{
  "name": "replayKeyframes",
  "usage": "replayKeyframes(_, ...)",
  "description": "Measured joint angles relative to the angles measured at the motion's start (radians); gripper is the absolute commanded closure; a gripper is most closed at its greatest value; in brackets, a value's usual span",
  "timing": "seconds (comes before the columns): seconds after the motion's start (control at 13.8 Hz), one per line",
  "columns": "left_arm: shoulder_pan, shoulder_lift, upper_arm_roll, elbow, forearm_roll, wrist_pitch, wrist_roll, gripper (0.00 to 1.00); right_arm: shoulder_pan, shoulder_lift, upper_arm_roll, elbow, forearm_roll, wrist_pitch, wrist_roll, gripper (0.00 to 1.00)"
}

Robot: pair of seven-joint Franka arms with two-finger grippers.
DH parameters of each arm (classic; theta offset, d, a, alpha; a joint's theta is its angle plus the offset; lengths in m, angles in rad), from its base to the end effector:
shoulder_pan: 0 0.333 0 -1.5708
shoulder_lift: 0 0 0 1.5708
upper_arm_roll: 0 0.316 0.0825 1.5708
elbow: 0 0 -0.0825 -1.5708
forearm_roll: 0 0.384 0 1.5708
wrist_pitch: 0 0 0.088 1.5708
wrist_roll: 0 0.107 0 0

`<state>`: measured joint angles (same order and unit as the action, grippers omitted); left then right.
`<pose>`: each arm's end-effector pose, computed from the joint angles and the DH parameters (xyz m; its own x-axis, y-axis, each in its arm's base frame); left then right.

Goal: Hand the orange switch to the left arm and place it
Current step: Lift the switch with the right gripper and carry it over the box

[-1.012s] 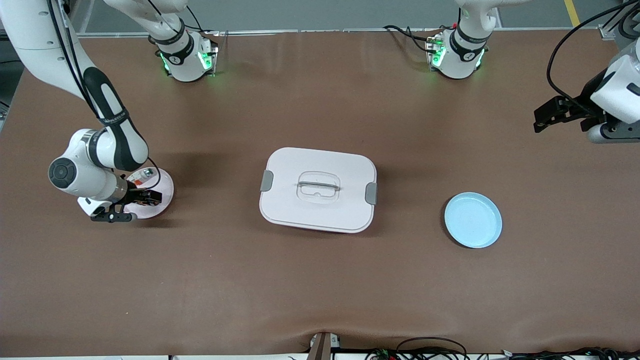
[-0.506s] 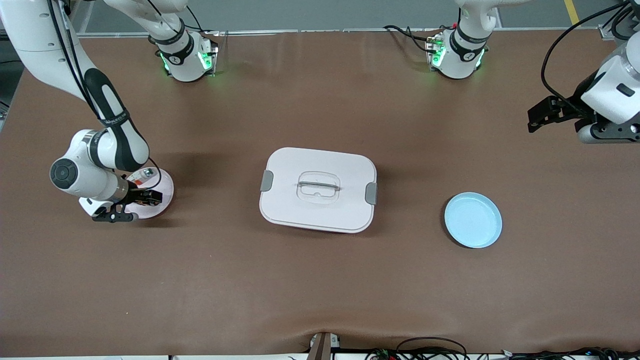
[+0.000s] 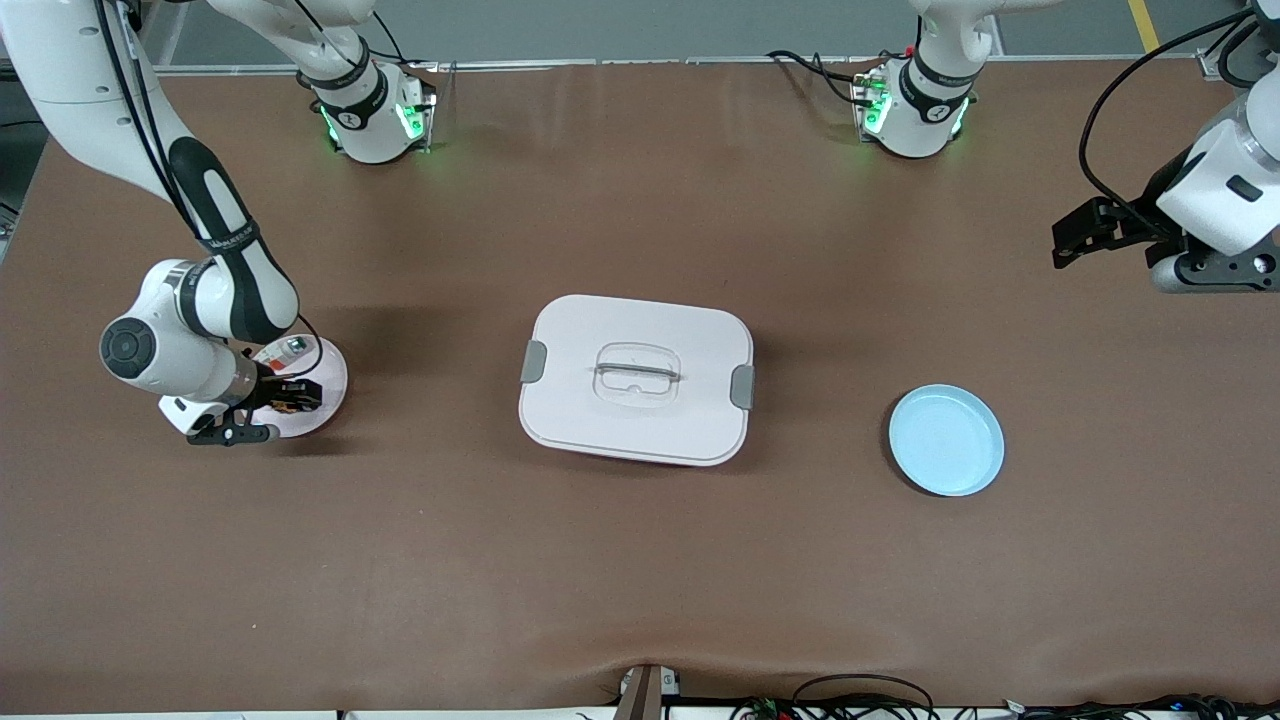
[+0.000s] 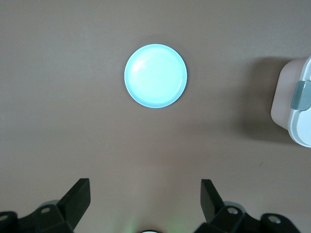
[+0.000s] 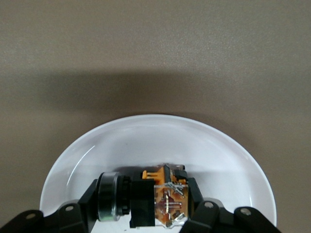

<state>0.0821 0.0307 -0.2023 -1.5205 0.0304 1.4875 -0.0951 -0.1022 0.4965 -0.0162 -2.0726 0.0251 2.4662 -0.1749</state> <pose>0.5519 -0.0613 0.6243 0.9979 -0.0227 -0.0604 -0.0245 -0.9992 -0.0301 0.5729 -0.0683 0.1780 0.9942 0.0386 -0.1001 0.0365 -0.9991 -0.0237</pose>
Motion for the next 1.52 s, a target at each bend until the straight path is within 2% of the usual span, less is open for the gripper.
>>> replayKeyframes(0.22, 0.004, -0.001, 0.000, 0.003, 0.001, 0.000, 0.000, 0.00, 0.000, -0.011, 0.004, 0.028, 0.000, -0.073, -0.002, 0.82)
replayKeyframes(0.72, 0.004, -0.004, 0.000, 0.006, 0.001, 0.000, 0.000, 0.00, 0.028, -0.157, 0.013, 0.182, 0.005, -0.506, 0.057, 0.87)
replayKeyframes(0.94, 0.004, -0.012, 0.000, 0.007, 0.001, -0.009, 0.000, 0.00, 0.083, -0.217, 0.016, 0.264, 0.008, -0.713, 0.201, 0.87)
replayKeyframes(1.16, 0.005, -0.014, 0.000, 0.007, 0.001, -0.015, 0.000, 0.00, 0.165, -0.237, 0.020, 0.393, 0.010, -0.905, 0.387, 0.87)
replayKeyframes(1.3, 0.005, -0.014, 0.000, 0.007, 0.001, -0.015, 0.000, 0.00, 0.234, -0.238, 0.022, 0.459, 0.024, -0.979, 0.535, 0.88)
replayKeyframes(1.52, 0.006, -0.014, 0.000, 0.007, 0.001, -0.015, 0.000, 0.00, 0.361, -0.237, 0.025, 0.522, 0.076, -1.019, 0.806, 0.90)
